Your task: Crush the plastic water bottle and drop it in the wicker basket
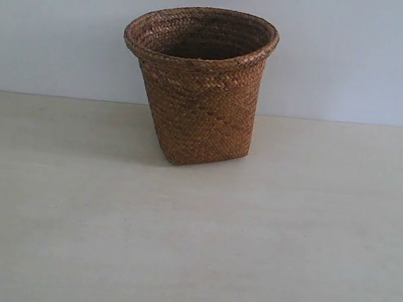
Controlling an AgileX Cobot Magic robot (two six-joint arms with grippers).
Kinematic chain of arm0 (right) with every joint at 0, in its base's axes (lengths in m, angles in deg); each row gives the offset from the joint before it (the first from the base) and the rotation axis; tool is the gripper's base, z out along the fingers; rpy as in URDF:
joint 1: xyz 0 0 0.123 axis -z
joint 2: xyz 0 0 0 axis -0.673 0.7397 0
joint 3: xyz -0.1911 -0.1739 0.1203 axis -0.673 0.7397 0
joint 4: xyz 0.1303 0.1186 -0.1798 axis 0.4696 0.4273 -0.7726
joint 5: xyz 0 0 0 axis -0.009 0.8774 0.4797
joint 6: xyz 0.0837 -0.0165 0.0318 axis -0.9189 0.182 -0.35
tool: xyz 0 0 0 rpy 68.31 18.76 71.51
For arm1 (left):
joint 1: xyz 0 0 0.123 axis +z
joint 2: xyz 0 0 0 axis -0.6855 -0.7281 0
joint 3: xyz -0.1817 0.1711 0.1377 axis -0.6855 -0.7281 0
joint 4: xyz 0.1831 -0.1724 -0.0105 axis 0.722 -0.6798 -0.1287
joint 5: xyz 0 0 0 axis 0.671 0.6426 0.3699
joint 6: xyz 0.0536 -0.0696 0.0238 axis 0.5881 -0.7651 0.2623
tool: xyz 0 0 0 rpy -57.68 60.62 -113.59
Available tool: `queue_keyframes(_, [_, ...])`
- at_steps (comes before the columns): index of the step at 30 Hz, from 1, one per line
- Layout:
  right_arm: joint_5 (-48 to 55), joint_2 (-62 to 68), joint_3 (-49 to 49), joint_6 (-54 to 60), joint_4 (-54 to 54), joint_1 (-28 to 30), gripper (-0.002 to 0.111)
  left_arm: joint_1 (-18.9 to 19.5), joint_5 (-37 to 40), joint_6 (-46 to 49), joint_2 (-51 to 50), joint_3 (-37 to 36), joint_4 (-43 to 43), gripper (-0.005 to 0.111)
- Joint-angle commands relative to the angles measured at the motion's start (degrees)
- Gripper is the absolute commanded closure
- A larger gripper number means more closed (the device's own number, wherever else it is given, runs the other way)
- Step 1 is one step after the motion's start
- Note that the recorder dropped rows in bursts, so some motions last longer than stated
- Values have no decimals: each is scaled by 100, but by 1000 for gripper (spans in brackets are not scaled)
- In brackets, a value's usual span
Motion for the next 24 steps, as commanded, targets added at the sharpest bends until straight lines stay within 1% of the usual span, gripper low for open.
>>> queue_keyframes(1, [-838,-814,468,-5,61,46,108,147,-588,-433,562,-538,-151,102])
queue_keyframes(7, [-1797,-1799,1243,231,224,35,108,147,-1797,-868,1331,-1544,-209,102])
queue_keyframes(11, [-2517,-2428,1824,231,246,35,108,147,-2752,-1139,1953,-2330,-209,102])
queue_keyframes(16, [-3108,-3163,2387,363,394,35,108,147,-3746,-1503,2799,-3284,-209,102])
queue_keyframes(20, [-3532,-3762,2806,576,672,35,108,147,-4266,-1654,3441,-3913,-209,102])
queue_keyframes(24, [-3913,-4256,3215,723,911,35,108,147,-4717,-2081,4093,-4457,-209,102])
